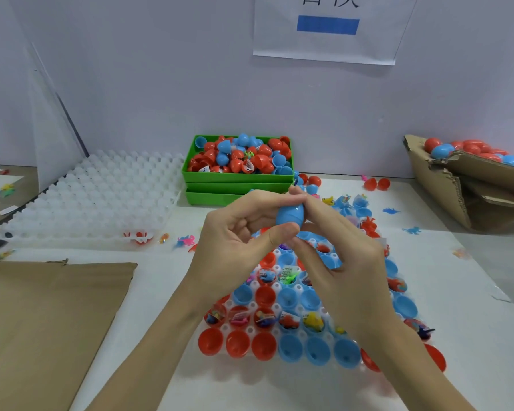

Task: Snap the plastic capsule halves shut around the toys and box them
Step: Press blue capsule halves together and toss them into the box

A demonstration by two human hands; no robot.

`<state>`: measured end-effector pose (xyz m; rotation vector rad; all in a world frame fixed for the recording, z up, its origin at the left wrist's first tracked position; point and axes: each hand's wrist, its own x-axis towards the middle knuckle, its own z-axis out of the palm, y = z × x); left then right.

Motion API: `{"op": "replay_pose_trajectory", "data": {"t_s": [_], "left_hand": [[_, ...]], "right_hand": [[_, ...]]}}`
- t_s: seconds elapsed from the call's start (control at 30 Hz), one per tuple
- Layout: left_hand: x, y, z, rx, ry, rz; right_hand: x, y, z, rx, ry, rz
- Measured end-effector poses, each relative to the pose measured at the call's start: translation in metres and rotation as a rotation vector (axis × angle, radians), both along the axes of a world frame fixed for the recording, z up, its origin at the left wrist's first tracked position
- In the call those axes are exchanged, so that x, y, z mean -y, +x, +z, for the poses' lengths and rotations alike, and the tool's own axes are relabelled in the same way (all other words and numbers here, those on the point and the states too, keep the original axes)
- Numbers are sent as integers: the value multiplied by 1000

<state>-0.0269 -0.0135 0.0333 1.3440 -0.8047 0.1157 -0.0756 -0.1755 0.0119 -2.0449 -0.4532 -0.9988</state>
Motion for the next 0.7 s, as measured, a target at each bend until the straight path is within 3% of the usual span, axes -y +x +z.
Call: {"op": "replay_pose_trajectory", "data": {"t_s": [0.3,0.47,0.7], "left_hand": [[3,0,-4,-31,-7,9],[6,4,-10,-361,-75,-170],[17,1,-11,-573,-161,-270]], "right_hand": [[3,-1,-1,46,-38,-84],[-2,-1,1,59,-46,-160],[-10,-3,-2,2,18,-194]]}}
